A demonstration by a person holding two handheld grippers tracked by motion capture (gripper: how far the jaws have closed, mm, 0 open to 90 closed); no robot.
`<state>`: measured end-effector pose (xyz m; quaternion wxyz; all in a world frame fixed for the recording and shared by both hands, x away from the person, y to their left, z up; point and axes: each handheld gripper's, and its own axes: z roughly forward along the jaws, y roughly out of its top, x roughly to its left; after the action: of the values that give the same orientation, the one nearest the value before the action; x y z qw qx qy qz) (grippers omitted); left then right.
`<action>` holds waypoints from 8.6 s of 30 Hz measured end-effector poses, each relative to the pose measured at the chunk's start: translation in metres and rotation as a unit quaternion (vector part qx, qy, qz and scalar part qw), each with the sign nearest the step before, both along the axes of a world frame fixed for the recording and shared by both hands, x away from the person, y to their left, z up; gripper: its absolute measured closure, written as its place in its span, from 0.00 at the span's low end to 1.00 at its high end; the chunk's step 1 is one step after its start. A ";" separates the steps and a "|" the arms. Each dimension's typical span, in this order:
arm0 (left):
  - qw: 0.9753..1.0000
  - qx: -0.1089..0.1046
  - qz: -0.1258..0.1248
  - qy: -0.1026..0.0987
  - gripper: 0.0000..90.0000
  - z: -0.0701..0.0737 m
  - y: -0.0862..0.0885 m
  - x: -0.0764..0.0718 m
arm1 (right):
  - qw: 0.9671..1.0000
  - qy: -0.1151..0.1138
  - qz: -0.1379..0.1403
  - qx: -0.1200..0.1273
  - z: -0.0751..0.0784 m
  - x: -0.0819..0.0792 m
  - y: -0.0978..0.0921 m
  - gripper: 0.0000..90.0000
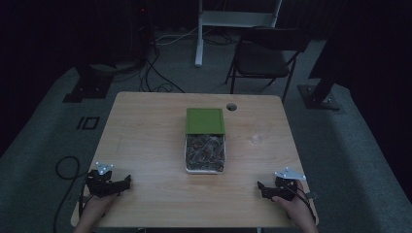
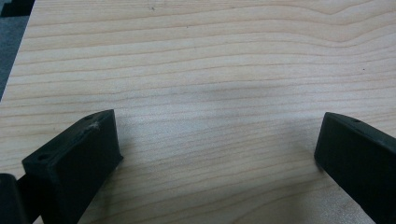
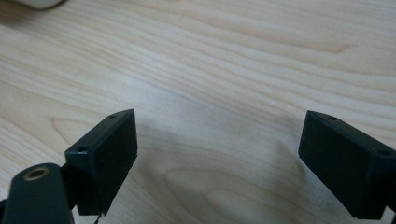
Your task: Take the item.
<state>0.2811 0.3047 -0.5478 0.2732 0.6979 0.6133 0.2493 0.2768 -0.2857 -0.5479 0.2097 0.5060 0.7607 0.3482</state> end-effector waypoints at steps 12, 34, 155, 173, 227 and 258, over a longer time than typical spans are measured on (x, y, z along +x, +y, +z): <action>1.000 0.000 0.000 0.000 0.01 0.000 0.000 0.000 | 1.000 -0.016 0.002 0.009 0.014 0.002 0.004 0.13; 1.000 0.000 0.000 0.000 0.01 0.000 0.000 0.000 | 0.998 -0.051 0.032 0.027 0.046 0.009 0.028 0.14; 1.000 0.000 0.000 0.000 0.01 0.000 0.000 0.000 | 0.992 -0.064 0.103 0.025 0.077 0.048 0.201 0.81; 1.000 0.000 0.000 -0.001 0.01 0.000 0.000 0.000 | 0.988 -0.092 0.114 0.051 0.106 0.043 0.192 0.82; 1.000 -0.001 0.001 -0.001 0.01 0.000 0.000 0.000 | 0.983 -0.166 0.014 0.072 0.130 0.063 0.103 0.82; 1.000 -0.001 0.001 -0.001 0.01 0.000 0.000 0.000 | 0.986 -0.145 -0.064 0.056 0.126 0.103 0.040 0.82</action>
<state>0.2811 0.3045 -0.5479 0.2741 0.6969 0.6141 0.2492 0.3802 -0.2454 -0.4221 0.3110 0.5089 0.6678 0.4454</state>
